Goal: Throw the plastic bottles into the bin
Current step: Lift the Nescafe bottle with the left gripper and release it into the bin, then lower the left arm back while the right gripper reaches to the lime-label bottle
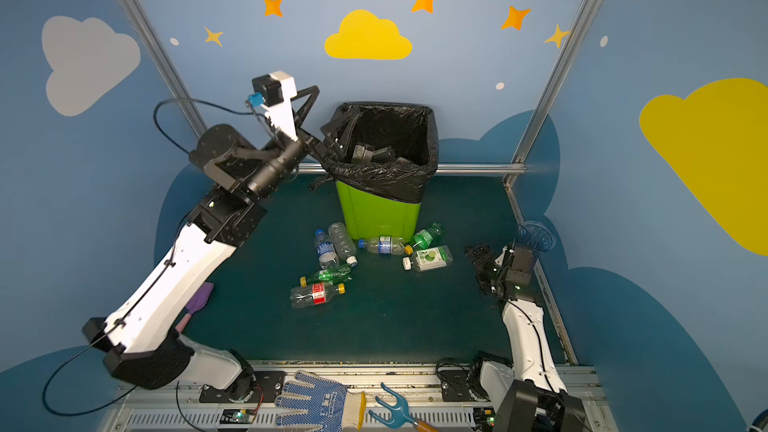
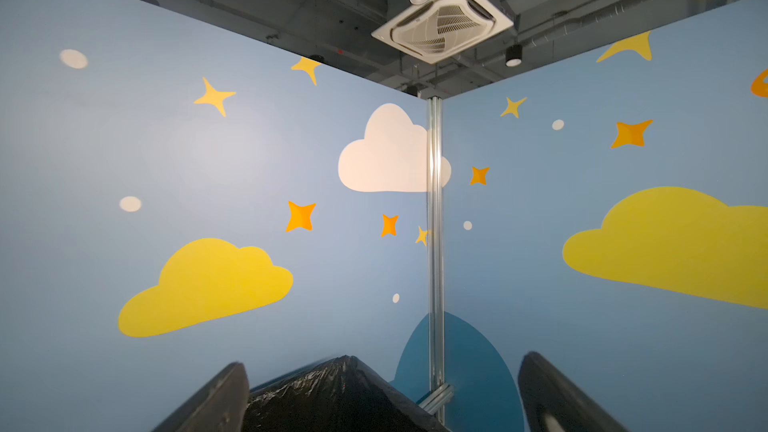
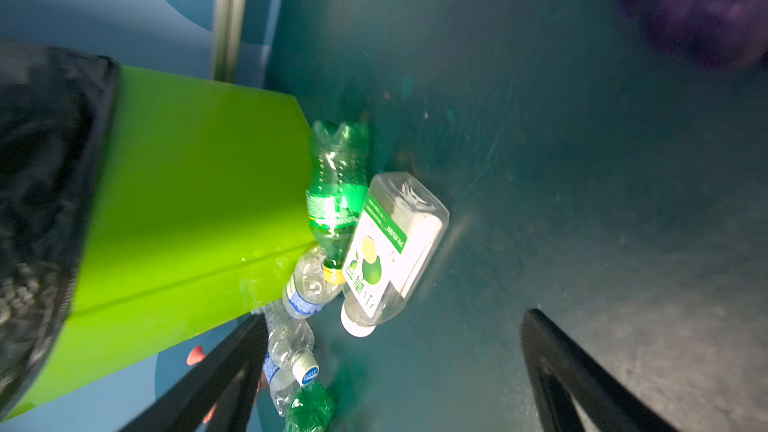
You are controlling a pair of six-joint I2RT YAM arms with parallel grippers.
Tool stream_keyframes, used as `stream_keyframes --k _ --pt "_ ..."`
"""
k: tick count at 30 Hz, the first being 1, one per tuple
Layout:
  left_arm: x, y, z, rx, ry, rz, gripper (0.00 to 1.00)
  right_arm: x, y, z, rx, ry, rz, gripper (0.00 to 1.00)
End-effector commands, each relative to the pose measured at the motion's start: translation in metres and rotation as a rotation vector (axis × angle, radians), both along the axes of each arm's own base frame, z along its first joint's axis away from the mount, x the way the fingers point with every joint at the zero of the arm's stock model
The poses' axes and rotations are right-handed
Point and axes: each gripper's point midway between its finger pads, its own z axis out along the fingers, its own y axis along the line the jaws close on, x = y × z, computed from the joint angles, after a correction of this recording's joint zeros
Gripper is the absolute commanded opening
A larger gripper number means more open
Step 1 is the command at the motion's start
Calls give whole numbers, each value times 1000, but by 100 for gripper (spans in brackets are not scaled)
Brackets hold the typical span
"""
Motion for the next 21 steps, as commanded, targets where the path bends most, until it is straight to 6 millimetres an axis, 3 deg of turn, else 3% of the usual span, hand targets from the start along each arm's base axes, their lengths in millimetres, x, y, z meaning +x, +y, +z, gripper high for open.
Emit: stream_keyframes --k 1,6,7,13,17,21 --pt "31 8 -72 47 103 127 100 5 11 -9 4 46 1 94" --pt "26 46 -155 116 248 258 100 10 33 -31 -50 181 28 94" --pt "24 54 -170 124 278 285 100 17 38 -25 -61 168 38 94" --pt "14 100 -257 119 482 421 100 32 58 -31 -133 228 69 94" --pt "5 117 -299 90 576 449 100 37 69 -42 -159 295 91 94" --pt "0 131 -321 63 628 478 100 39 73 -53 -191 371 101 94"
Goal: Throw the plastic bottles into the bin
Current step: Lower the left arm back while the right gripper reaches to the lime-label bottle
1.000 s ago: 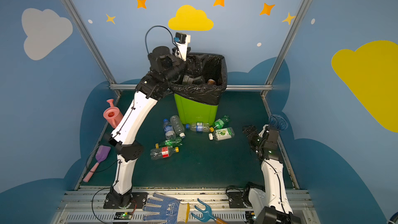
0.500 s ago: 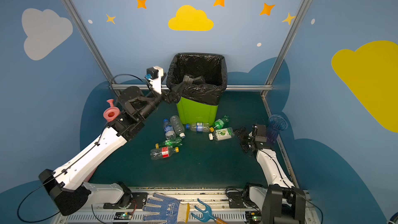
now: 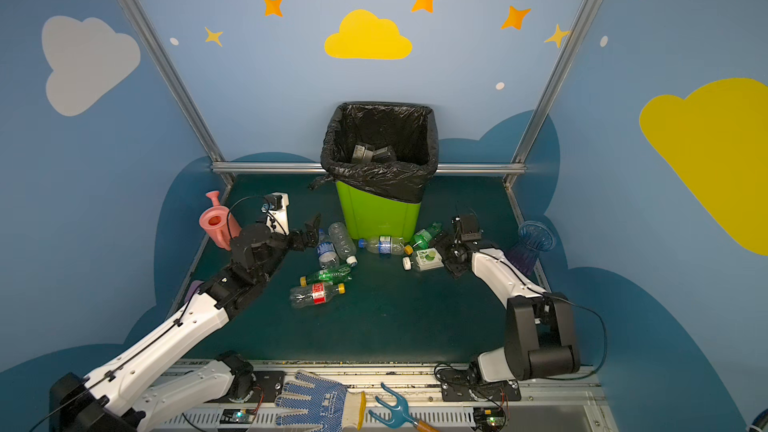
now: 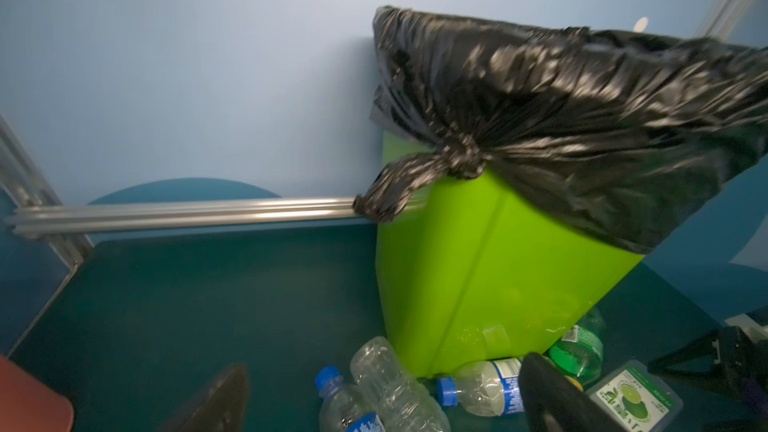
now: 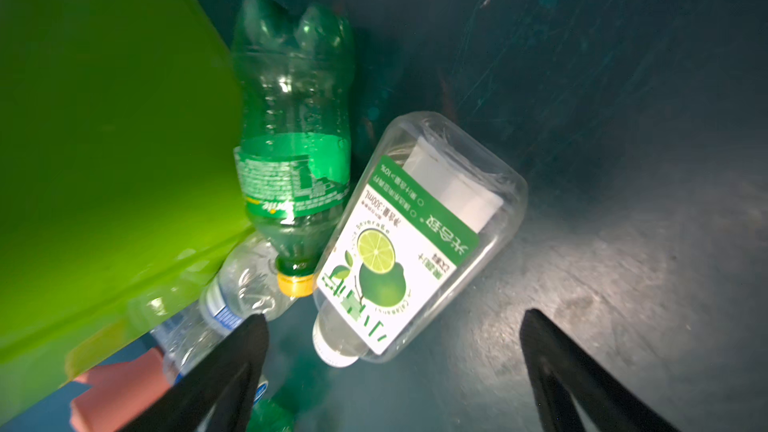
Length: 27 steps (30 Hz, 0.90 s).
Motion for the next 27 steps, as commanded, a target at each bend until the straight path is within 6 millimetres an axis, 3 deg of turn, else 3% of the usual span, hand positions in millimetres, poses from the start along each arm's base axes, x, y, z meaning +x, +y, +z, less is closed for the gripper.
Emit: stream_keyframes --k 1,8,22,27 --pt "-2 13 -14 -49 42 54 100 -6 -5 -9 -61 81 -17 94" --pt "-1 22 -31 -31 86 80 100 -2 -4 -20 -105 138 -24 94" --pt "2 28 -46 -12 118 98 100 11 6 -36 -143 174 23 94" --pt "3 29 -52 -12 135 102 100 11 6 -39 -185 169 125 83"
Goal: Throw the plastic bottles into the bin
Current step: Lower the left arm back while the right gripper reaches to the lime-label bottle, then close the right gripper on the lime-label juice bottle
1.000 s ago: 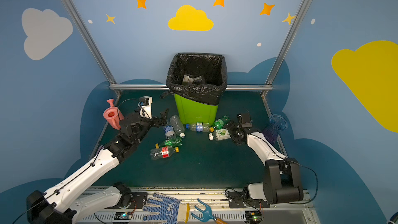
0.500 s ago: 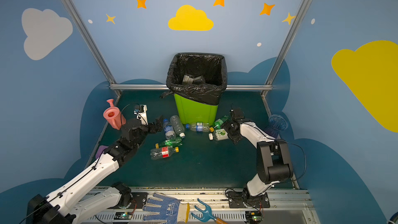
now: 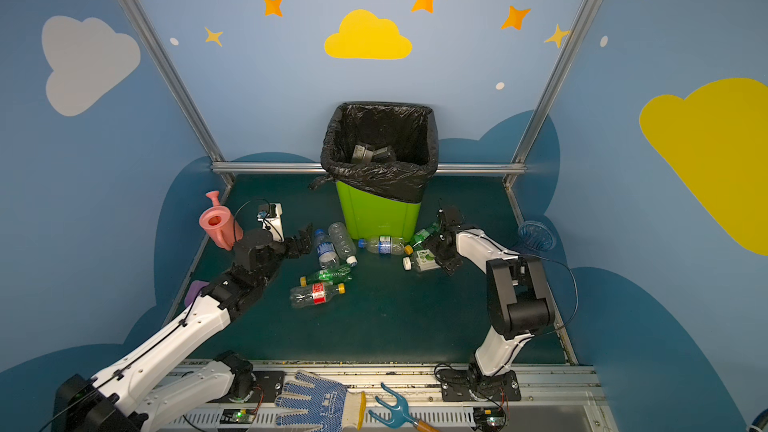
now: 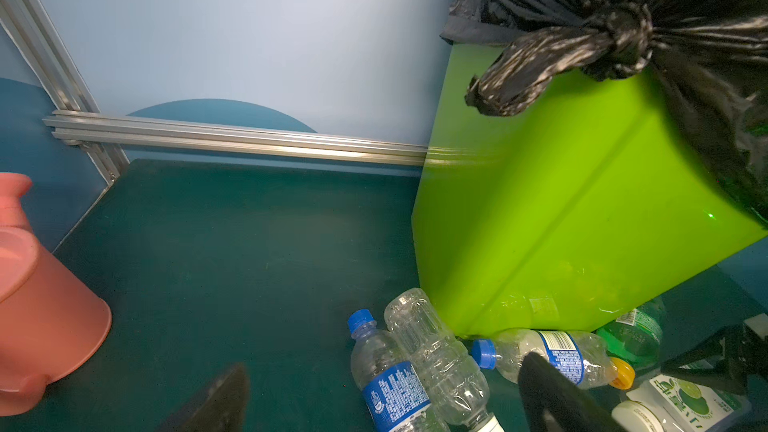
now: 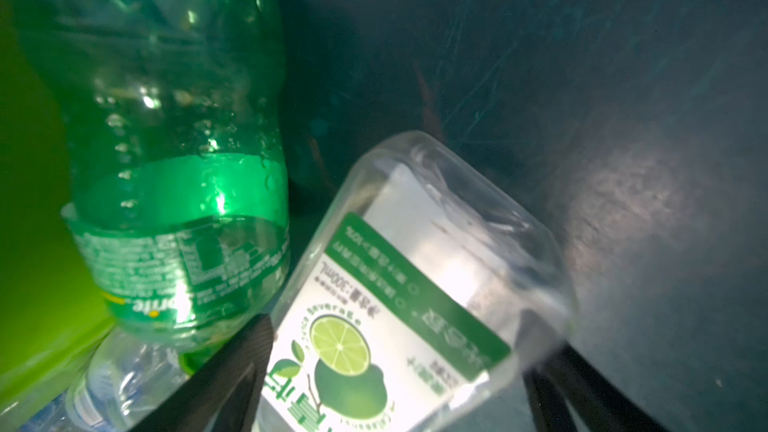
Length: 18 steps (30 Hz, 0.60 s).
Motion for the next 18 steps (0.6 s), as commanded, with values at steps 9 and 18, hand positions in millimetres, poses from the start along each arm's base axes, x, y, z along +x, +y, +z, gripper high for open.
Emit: stream_keyframes --k 9,18 --pt "1 3 -12 -5 31 15 100 -28 -6 -2 -91 49 269 66" --pt "1 0 -16 -21 41 3 100 -37 -21 15 -150 63 333 68"
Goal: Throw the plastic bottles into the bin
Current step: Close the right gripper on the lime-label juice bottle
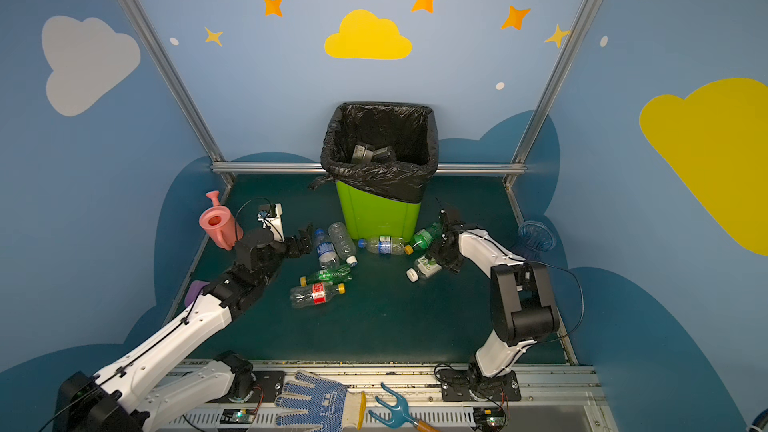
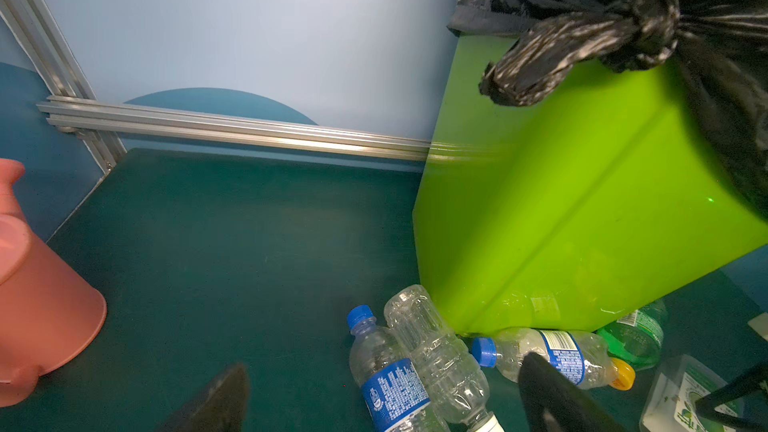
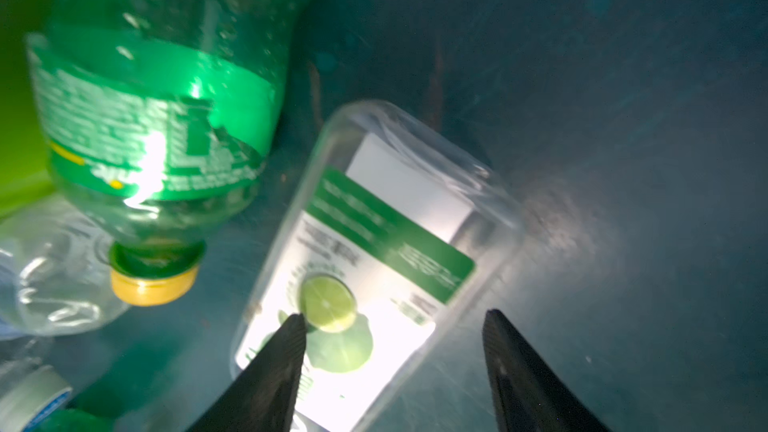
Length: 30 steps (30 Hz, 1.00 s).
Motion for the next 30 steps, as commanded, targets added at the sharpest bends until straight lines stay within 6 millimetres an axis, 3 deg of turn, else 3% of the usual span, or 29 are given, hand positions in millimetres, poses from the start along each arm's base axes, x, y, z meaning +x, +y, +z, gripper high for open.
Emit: stream_keyframes --k 1,8,13,25,30 --pt "-1 0 -12 -3 26 -4 100 -13 -9 8 -36 31 28 69" --pt "-1 0 -17 -5 32 -2 100 -3 12 30 116 -58 -111 83" --pt "-2 -2 -21 -5 46 -10 100 2 16 36 146 -81 -189 87" --pt "-3 1 -25 -1 57 0 100 18 19 4 90 22 -200 93" --pt "-4 3 -27 2 61 6 100 18 15 -9 32 49 -160 88"
